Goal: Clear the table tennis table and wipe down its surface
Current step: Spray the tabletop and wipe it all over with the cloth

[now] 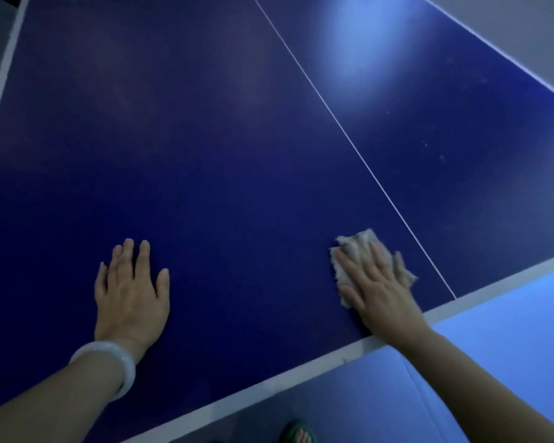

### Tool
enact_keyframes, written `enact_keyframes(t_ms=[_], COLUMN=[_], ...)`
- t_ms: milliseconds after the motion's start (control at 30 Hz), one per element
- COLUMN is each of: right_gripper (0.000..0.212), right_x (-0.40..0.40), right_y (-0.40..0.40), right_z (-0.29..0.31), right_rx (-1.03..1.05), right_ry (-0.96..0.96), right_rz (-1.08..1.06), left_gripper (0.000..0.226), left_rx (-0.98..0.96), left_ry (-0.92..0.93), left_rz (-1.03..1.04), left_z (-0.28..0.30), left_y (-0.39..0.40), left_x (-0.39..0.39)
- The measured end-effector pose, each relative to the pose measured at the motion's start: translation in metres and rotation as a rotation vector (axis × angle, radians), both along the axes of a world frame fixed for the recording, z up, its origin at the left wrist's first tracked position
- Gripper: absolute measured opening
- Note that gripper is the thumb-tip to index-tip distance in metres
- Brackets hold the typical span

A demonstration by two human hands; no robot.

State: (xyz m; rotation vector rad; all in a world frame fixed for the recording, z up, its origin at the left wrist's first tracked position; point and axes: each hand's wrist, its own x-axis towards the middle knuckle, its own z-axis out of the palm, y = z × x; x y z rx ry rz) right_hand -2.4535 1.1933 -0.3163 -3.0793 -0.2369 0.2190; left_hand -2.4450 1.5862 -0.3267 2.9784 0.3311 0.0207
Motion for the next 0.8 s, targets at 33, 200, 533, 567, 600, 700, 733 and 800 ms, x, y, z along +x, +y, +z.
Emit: enact_keyframes(t_ms=[33, 200, 533, 567, 600, 700, 733, 800], right_gripper=[0.056, 0.049, 0.050, 0.050, 0.051, 0.052, 0.052, 0.057], right_x=[-0.004, -0.031, -0.088, -0.085, -0.083, -0.081, -0.083, -0.095], right_y=[-0.014, -0.011, 0.075, 0.063, 0.057, 0.091, 0.116, 0.171], right_z=[-0.001, 0.004, -0.010, -0.008, -0.006, -0.005, -0.005, -0.006], right_rx=[-0.043, 0.258, 0.096, 0.082, 0.098, 0.180, 0.156, 0.109], right_ry=[-0.026, -0.116, -0.211, -0.213, -0.186, -0.095, -0.089, -0.110], right_rz=[-0.100, -0.640, 0.082, -0.094, -0.310, -0.731, -0.690, -0.419], left_gripper=[0.066, 0.063, 0.063, 0.063, 0.064, 0.065, 0.065, 0.067], left_rx=[0.001, -0.007, -0.046, -0.047, -0.049, -0.064, -0.074, -0.099], left_ry=[0.001, 0.011, 0.010, 0.007, 0.006, 0.009, 0.009, 0.013], left_rz=[-0.001, -0.001, -0.015, -0.018, -0.020, -0.022, -0.025, -0.034], left_z=[0.000, 0.002, 0.005, 0.006, 0.005, 0.005, 0.005, 0.005], left_y=[0.000, -0.001, -0.002, -0.002, -0.002, 0.000, 0.001, 0.004], left_x=[0.000, 0.000, -0.003, -0.003, -0.002, -0.001, -0.001, 0.000])
